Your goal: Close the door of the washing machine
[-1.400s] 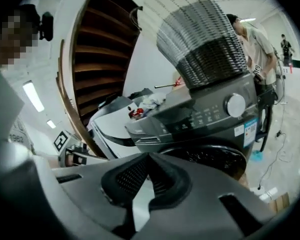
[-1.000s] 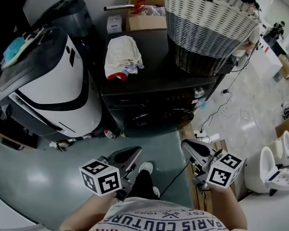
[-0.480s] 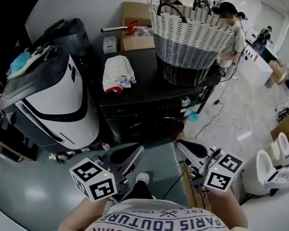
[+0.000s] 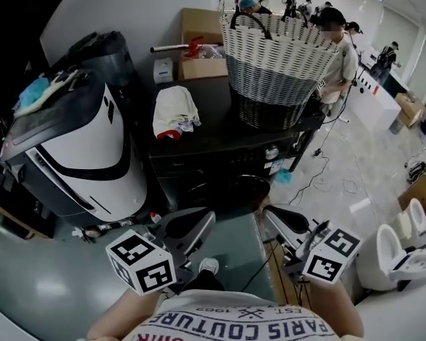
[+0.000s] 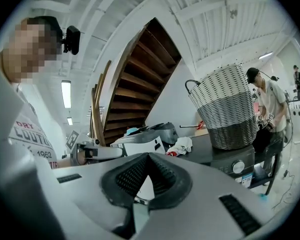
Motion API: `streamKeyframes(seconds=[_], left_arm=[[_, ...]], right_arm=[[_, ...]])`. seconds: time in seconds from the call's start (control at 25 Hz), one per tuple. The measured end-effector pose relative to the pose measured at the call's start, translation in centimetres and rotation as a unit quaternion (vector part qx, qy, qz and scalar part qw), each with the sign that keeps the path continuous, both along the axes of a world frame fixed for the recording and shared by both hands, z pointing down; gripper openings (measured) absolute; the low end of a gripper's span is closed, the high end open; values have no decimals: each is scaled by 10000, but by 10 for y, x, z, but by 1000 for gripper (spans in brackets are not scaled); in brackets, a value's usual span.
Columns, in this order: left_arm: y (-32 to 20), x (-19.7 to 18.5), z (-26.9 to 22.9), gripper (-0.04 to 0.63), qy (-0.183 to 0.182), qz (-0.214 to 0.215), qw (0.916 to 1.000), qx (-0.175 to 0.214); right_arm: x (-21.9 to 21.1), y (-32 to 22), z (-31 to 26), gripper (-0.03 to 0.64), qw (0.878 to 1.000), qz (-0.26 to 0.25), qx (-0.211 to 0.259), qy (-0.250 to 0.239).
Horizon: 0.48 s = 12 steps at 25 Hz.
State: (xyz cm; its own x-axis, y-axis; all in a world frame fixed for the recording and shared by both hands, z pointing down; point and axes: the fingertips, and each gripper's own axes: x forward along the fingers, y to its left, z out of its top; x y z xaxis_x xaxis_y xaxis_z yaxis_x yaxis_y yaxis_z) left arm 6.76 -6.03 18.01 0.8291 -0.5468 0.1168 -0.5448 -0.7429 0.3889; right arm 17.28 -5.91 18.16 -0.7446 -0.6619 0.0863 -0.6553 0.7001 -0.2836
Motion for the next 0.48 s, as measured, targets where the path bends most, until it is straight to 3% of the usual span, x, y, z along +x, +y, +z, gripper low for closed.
streamKeyframes(seconds=[0.48], left_arm=[[-3, 9, 5, 25, -14, 86, 10000, -38]], right_arm=[[4, 0, 7, 21, 10000, 39, -10, 46]])
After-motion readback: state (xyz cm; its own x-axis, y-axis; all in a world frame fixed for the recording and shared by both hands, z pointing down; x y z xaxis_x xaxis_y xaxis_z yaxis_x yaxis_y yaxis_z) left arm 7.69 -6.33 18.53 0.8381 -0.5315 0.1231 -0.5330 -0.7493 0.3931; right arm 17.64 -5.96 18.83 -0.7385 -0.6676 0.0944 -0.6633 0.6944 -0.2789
